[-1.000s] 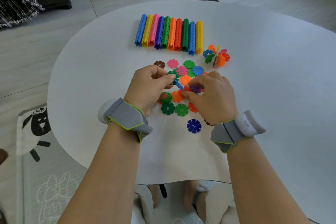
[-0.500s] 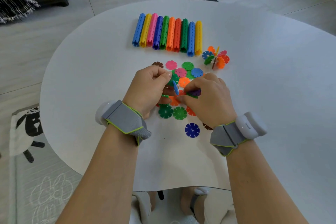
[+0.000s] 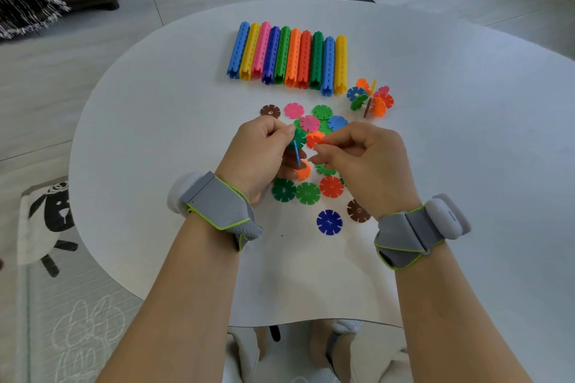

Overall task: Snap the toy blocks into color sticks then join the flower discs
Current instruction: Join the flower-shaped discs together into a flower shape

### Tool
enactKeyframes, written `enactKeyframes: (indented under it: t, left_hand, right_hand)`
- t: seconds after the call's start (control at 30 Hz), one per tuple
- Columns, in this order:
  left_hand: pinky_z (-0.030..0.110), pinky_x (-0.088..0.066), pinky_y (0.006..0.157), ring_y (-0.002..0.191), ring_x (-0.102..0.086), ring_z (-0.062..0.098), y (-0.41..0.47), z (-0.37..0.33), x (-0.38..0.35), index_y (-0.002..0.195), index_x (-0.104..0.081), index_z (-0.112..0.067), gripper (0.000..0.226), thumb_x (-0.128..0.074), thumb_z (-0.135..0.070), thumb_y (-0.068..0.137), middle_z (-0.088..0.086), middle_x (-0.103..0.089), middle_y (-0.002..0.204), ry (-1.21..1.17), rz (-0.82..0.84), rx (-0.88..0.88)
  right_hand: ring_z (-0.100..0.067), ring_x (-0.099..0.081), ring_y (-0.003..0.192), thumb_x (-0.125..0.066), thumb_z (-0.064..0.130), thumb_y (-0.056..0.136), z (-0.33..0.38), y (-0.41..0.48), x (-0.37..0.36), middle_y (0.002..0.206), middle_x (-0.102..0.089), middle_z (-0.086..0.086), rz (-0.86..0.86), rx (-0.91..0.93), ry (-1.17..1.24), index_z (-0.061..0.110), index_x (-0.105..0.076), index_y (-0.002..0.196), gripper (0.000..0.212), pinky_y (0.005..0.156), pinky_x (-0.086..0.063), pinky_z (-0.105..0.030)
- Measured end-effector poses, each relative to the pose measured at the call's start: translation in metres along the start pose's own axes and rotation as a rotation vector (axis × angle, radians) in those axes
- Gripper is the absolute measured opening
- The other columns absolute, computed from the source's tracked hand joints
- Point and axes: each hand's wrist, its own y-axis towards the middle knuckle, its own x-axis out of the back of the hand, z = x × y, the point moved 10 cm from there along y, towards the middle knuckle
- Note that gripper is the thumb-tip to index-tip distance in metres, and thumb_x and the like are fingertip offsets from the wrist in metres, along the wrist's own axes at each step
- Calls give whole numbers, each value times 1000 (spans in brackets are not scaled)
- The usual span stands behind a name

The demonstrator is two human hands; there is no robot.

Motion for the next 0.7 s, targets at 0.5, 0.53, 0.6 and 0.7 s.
enactKeyframes:
  t: [0.5, 0.53, 0.6, 0.7]
  left_hand:
    - [21, -48, 42, 55, -64, 18, 2, 2, 4, 80, -51, -11, 22, -42, -16, 99, 12, -64, 72, -15, -25, 26]
    - [22, -48, 42, 55, -63, 18, 3, 3, 4, 81, -51, -11, 21, -42, -16, 99, 12, -64, 73, -14, -28, 30]
    - [22, -48, 42, 52, -63, 15, 3, 5, 3, 82, -51, -10, 21, -41, -16, 99, 12, -63, 73, -11, -33, 43]
    - [22, -48, 41, 48, -62, 13, 4, 7, 3, 81, -50, -10, 21, -41, -16, 99, 14, -62, 75, -18, -40, 57]
  right_hand:
    - [0, -68, 70, -68, 11, 85, 6, -2, -4, 76, -69, 9, 16, 45, -53, 20, -67, 82, 10, 68, -55, -15]
    - [0, -68, 69, -68, 11, 85, 6, -2, -4, 76, -69, 9, 18, 47, -50, 21, -66, 81, 11, 69, -55, -16]
    - [-1, -68, 69, -68, 11, 85, 5, -3, -5, 77, -70, 8, 28, 47, -49, 21, -66, 81, 11, 69, -55, -17]
    - [-1, -68, 69, -68, 11, 85, 4, -3, -6, 76, -70, 8, 34, 46, -43, 23, -65, 79, 14, 70, -56, -18]
